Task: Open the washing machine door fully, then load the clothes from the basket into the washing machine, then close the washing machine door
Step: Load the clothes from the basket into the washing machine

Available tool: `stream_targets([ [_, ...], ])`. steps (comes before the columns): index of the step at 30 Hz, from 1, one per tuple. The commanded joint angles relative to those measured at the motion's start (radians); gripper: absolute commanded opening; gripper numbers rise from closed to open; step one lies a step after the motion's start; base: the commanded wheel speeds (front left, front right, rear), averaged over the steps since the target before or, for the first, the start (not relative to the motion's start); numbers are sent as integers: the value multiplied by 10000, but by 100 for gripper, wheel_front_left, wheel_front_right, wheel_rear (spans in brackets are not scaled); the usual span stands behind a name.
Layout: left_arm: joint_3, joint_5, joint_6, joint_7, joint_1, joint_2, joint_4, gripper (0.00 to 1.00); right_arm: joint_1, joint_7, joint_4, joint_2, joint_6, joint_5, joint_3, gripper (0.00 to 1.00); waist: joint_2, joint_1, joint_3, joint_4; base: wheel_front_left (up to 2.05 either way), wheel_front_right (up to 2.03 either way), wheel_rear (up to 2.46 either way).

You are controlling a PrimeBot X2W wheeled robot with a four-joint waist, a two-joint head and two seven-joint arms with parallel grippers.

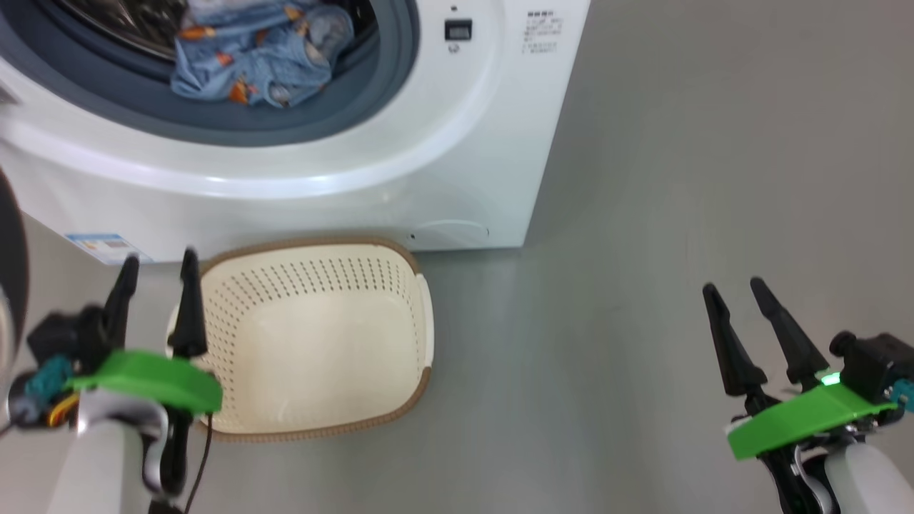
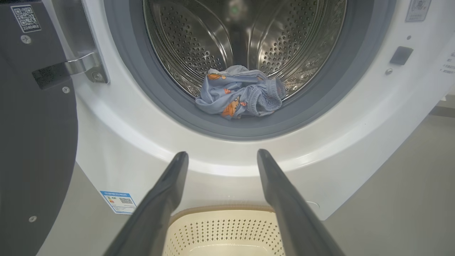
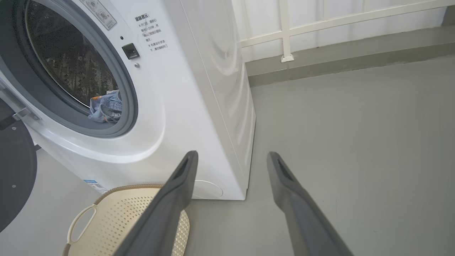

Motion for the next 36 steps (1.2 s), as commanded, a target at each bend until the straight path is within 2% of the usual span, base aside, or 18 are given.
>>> stream_targets([
  [1, 457, 81, -15, -62, 380, 262, -440, 100, 327, -49, -182, -208, 100, 8, 208, 100, -1, 0, -488, 152, 0, 0, 0],
  [9, 686, 42, -15, -62, 1960, 152, -1357, 100, 1076, -49, -193, -334, 100, 43, 73, 100, -1, 0, -1183, 196, 0, 0, 0],
  [21, 805, 167, -15, -63, 3320, 84, -2507, 100, 1673, -49, -233, -329, 100, 15, -267, 100, -1, 0, -1522, 125, 0, 0, 0],
  [36, 768, 23, -15, -63, 3572, 28, -2830, 100, 1671, -49, -273, -247, 100, -32, -394, 100, -1, 0, -1534, 26, 0, 0, 0],
])
